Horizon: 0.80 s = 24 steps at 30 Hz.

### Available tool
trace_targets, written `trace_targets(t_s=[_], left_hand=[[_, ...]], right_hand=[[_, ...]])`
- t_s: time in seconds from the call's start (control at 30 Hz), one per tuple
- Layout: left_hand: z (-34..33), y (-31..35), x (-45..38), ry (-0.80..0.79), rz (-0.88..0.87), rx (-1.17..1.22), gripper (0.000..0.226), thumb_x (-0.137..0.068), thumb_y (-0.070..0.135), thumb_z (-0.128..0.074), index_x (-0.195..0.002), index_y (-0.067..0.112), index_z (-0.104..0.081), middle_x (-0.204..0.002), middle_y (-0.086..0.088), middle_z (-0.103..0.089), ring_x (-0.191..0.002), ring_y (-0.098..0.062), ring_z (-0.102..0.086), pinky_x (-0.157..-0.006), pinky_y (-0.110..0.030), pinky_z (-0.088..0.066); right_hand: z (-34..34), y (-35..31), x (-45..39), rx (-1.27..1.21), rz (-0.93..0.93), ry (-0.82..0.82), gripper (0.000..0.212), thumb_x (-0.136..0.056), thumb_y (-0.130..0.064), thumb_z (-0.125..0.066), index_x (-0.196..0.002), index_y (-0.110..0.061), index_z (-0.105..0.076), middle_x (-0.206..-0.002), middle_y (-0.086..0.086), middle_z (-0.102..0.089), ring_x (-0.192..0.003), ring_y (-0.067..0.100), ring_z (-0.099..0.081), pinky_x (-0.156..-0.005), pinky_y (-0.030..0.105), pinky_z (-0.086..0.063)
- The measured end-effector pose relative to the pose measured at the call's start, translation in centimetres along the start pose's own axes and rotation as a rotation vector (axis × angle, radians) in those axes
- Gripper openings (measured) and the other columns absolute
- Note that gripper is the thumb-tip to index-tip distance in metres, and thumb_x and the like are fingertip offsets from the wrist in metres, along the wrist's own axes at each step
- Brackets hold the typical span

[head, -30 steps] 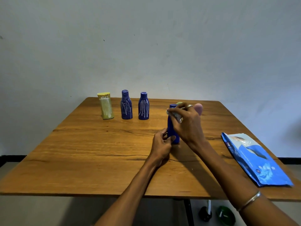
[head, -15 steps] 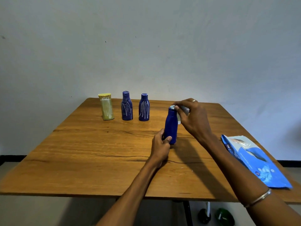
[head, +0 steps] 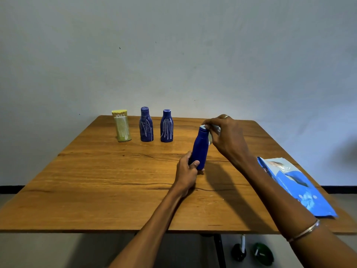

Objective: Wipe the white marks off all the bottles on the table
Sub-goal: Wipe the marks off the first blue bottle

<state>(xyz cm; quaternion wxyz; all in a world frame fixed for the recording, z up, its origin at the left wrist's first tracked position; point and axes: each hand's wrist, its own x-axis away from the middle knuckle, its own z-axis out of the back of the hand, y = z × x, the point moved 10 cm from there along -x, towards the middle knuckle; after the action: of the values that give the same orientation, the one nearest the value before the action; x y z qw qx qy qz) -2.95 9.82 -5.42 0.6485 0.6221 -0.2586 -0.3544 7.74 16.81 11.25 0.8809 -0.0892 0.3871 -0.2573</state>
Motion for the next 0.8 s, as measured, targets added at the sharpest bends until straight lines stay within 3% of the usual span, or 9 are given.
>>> trace_targets(t_s=[0.1,0.2,0.27,0.4,0.5,0.6,0.7,0.8], left_hand=[[0.0,-0.1,0.0,-0.006,-0.003,-0.019,0.048,-0.1,0.003,-0.053,-0.146,0.018,-0.048,-0.138,-0.001,-0.061,-0.125,-0.014,-0.06,-0.097,-0.03,-0.054],[0.0,0.3,0.1,-0.015,-0.011,0.018,0.045,-0.101,0.003,-0.052,-0.143,0.018,-0.049,-0.135,0.0,-0.062,-0.113,-0.012,-0.066,-0.081,-0.021,-0.056],[-0.1,0.1,0.0,-0.021,-0.005,0.049,0.046,-0.102,0.004,-0.051,-0.146,0.019,-0.047,-0.134,-0.005,-0.063,-0.104,-0.019,-0.071,-0.081,-0.028,-0.059],[-0.6,-0.2,0.1,-0.06,0.0,0.087,0.046,-0.103,0.004,-0.05,-0.148,0.014,-0.045,-0.129,-0.009,-0.064,-0.097,-0.024,-0.073,-0.087,-0.042,-0.062],[-0.7,0.0,0.1,-0.076,-0.007,0.116,0.041,-0.103,0.003,-0.05,-0.143,0.014,-0.049,-0.127,-0.009,-0.065,-0.1,-0.024,-0.073,-0.086,-0.04,-0.062],[-0.5,0.0,0.1,-0.067,-0.009,0.166,0.035,-0.103,0.002,-0.049,-0.134,0.019,-0.054,-0.125,-0.01,-0.066,-0.106,-0.023,-0.071,-0.09,-0.046,-0.061],[-0.1,-0.1,0.1,-0.055,0.0,0.211,0.034,-0.104,0.001,-0.048,-0.129,0.022,-0.057,-0.127,-0.012,-0.066,-0.115,-0.029,-0.067,-0.094,-0.051,-0.059],[0.2,-0.6,-0.1,-0.041,0.049,0.239,0.032,-0.104,0.004,-0.048,-0.126,0.024,-0.059,-0.128,-0.012,-0.068,-0.117,-0.027,-0.067,-0.1,-0.052,-0.055]], right_hand=[[-0.1,-0.8,-0.3,-0.025,0.065,-0.019,0.024,-0.095,-0.012,-0.069,-0.117,-0.019,-0.077,-0.114,0.005,-0.071,-0.103,0.015,-0.064,-0.088,0.038,-0.055],[-0.3,0.1,-1.0,-0.085,0.036,-0.013,0.021,-0.096,-0.019,-0.069,-0.115,-0.022,-0.078,-0.112,0.003,-0.073,-0.103,0.013,-0.063,-0.088,0.042,-0.056],[0.0,1.2,-0.7,-0.153,-0.017,0.052,0.019,-0.097,-0.023,-0.068,-0.114,-0.02,-0.078,-0.11,0.001,-0.076,-0.101,0.01,-0.064,-0.088,0.044,-0.057],[0.2,2.6,1.7,-0.376,-0.118,0.236,0.019,-0.097,-0.019,-0.07,-0.114,-0.016,-0.078,-0.101,-0.014,-0.074,-0.092,-0.01,-0.063,-0.079,0.018,-0.056],[-0.6,3.0,3.5,-0.52,-0.183,0.303,0.021,-0.094,-0.012,-0.073,-0.114,-0.011,-0.076,-0.1,-0.021,-0.069,-0.094,-0.01,-0.066,-0.074,0.011,-0.054],[-2.2,3.1,4.5,-0.546,-0.199,0.244,0.022,-0.091,-0.005,-0.075,-0.111,-0.01,-0.076,-0.106,-0.009,-0.074,-0.1,-0.004,-0.069,-0.078,0.011,-0.056],[-3.9,3.5,5.8,-0.522,-0.219,0.158,0.024,-0.088,0.003,-0.074,-0.105,-0.013,-0.076,-0.108,-0.003,-0.076,-0.105,0.005,-0.07,-0.089,0.023,-0.059],[-5.8,4.1,7.8,-0.514,-0.289,0.027,0.029,-0.089,0.003,-0.071,-0.099,-0.024,-0.074,-0.106,-0.005,-0.074,-0.103,0.003,-0.07,-0.088,0.027,-0.061]])
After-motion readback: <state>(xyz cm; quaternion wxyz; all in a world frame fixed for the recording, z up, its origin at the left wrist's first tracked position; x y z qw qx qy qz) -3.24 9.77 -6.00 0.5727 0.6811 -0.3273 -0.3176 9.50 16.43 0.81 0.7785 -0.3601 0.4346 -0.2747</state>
